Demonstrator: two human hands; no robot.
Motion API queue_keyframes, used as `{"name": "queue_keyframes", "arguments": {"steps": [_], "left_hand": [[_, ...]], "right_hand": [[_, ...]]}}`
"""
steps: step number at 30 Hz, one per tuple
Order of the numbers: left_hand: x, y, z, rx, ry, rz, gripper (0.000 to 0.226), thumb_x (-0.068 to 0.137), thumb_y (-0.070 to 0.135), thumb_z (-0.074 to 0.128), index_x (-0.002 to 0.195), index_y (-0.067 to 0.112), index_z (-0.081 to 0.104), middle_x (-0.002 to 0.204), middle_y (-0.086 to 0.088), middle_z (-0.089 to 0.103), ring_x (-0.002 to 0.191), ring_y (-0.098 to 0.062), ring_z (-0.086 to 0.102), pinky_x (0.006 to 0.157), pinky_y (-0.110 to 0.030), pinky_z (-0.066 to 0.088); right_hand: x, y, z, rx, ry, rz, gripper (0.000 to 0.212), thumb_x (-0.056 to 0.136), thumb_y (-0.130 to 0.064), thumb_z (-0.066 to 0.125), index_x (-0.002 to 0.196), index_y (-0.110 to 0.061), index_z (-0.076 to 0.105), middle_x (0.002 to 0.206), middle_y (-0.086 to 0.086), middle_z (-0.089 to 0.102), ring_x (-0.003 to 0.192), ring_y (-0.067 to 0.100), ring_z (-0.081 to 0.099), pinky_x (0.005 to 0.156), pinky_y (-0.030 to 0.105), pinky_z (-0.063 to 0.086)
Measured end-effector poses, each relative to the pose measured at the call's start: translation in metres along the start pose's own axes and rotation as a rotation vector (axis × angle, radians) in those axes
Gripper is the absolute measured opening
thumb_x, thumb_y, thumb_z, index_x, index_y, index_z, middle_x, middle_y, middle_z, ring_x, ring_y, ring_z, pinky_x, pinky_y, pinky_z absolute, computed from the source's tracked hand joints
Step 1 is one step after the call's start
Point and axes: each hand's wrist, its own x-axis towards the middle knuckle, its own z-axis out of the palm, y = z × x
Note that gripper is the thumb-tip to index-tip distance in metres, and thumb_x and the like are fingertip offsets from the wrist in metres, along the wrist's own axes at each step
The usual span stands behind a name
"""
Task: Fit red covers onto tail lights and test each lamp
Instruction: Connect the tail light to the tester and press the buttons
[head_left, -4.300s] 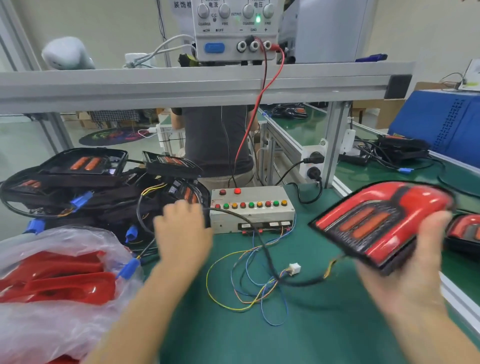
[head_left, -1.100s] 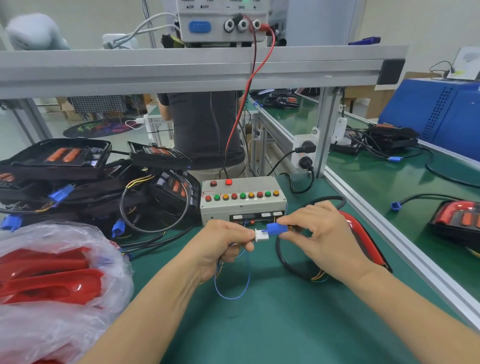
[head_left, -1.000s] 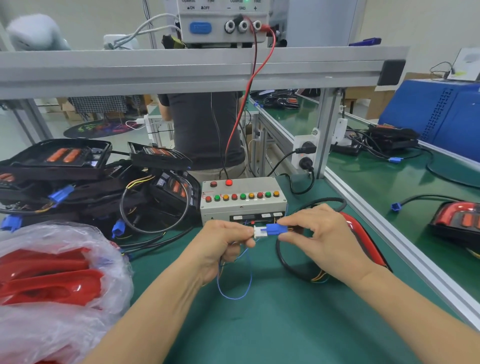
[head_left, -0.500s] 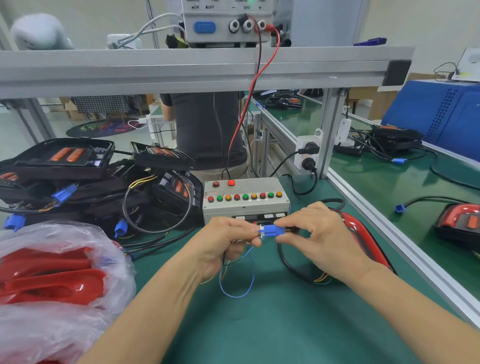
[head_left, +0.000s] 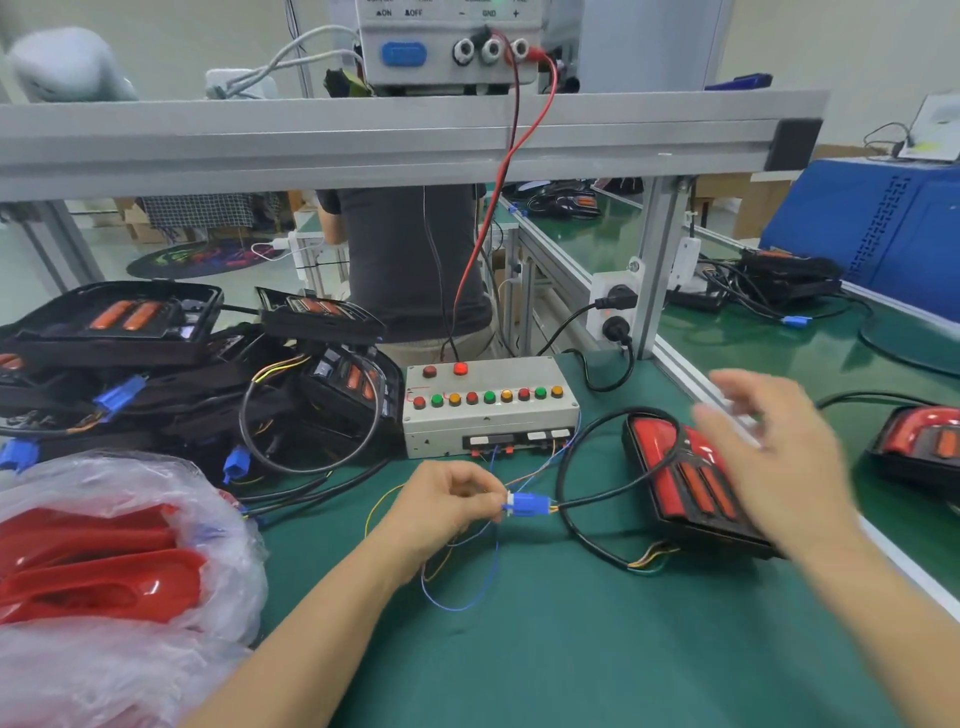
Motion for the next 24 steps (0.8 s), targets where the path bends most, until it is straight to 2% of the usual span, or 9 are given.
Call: {"name": "queue_keyframes", "arguments": {"steps": [2, 3, 4, 6, 9, 13, 18, 22, 24], "left_hand": [[-0.003, 0.001, 0.006, 0.108, -0.016, 0.085, 0.017, 0.081, 0.005, 0.068, 0.073, 0.019, 0.070, 0.068, 0.002, 0.069, 0.057, -0.009, 0.050, 0.055, -0.016, 0.037], [-0.004, 0.001, 0.009, 0.207, -0.021, 0.129, 0.018, 0.082, 0.007, 0.068, 0.073, 0.022, 0.069, 0.065, 0.011, 0.067, 0.054, -0.004, 0.047, 0.055, -0.015, 0.036], [-0.005, 0.002, 0.012, 0.330, -0.017, 0.176, 0.018, 0.082, 0.010, 0.068, 0.073, 0.026, 0.068, 0.060, 0.019, 0.062, 0.049, 0.000, 0.042, 0.053, -0.012, 0.032], [-0.006, 0.002, 0.018, 0.560, 0.017, 0.270, 0.016, 0.082, 0.017, 0.067, 0.074, 0.031, 0.066, 0.059, 0.028, 0.055, 0.050, 0.001, 0.043, 0.052, -0.012, 0.029], [-0.008, 0.002, 0.024, 0.732, 0.060, 0.345, 0.009, 0.084, 0.023, 0.065, 0.088, 0.031, 0.065, 0.071, 0.021, 0.058, 0.057, 0.006, 0.046, 0.062, -0.020, 0.032], [-0.009, -0.002, 0.028, 0.781, 0.064, 0.404, 0.030, 0.087, 0.020, 0.061, 0.110, 0.038, 0.063, 0.084, 0.014, 0.063, 0.067, -0.002, 0.047, 0.070, -0.023, 0.039], [-0.011, -0.006, 0.028, 0.973, 0.092, 0.432, 0.033, 0.095, 0.024, 0.045, 0.117, 0.044, 0.059, 0.099, 0.008, 0.057, 0.086, -0.019, 0.058, 0.069, -0.029, 0.038], [-0.013, -0.008, 0.028, 1.153, 0.136, 0.413, 0.037, 0.098, 0.024, 0.037, 0.125, 0.042, 0.053, 0.109, 0.009, 0.054, 0.087, -0.025, 0.057, 0.067, -0.027, 0.036], [-0.012, -0.004, 0.033, 1.243, 0.133, 0.498, 0.036, 0.093, 0.020, 0.046, 0.123, 0.038, 0.057, 0.105, 0.008, 0.057, 0.078, -0.026, 0.057, 0.064, -0.024, 0.031]], "right_hand": [[0.010, 0.030, -0.021, -0.216, -0.172, 0.401, 0.038, 0.093, -0.038, 0.058, 0.120, -0.011, 0.060, 0.113, 0.011, 0.061, 0.099, 0.025, 0.054, 0.083, 0.032, 0.036], [0.009, 0.042, -0.026, -0.265, -0.310, 0.548, 0.046, 0.093, -0.045, 0.056, 0.120, -0.008, 0.060, 0.110, 0.015, 0.063, 0.096, 0.028, 0.056, 0.082, 0.035, 0.038], [0.007, 0.051, -0.027, -0.222, -0.412, 0.652, 0.048, 0.091, -0.050, 0.057, 0.111, -0.007, 0.063, 0.095, 0.015, 0.065, 0.085, 0.028, 0.057, 0.077, 0.034, 0.039], [0.001, 0.054, -0.025, -0.021, -0.484, 0.760, 0.050, 0.084, -0.054, 0.064, 0.088, -0.004, 0.066, 0.069, 0.006, 0.060, 0.064, 0.021, 0.051, 0.065, 0.029, 0.036], [-0.001, 0.055, -0.017, 0.113, -0.516, 0.829, 0.053, 0.073, -0.048, 0.078, 0.099, -0.002, 0.071, 0.091, 0.012, 0.074, 0.078, 0.024, 0.065, 0.069, 0.028, 0.047], [0.004, 0.050, -0.012, 0.321, -0.510, 0.961, 0.048, 0.076, -0.023, 0.077, 0.111, 0.007, 0.066, 0.102, 0.026, 0.071, 0.082, 0.031, 0.062, 0.081, 0.037, 0.048], [-0.003, 0.055, -0.016, 0.784, -0.355, 1.029, 0.016, 0.084, -0.010, 0.059, 0.098, -0.012, 0.067, 0.083, 0.012, 0.075, 0.067, 0.024, 0.071, 0.069, 0.039, 0.056], [-0.007, 0.068, -0.032, 1.097, -0.015, 1.044, 0.017, 0.089, -0.007, 0.048, 0.092, -0.017, 0.061, 0.070, 0.001, 0.074, 0.058, 0.015, 0.071, 0.054, 0.037, 0.060], [-0.006, 0.066, -0.039, 1.186, 0.059, 0.966, 0.017, 0.091, -0.009, 0.048, 0.094, -0.018, 0.062, 0.073, -0.002, 0.075, 0.062, 0.011, 0.072, 0.055, 0.033, 0.060]]}}
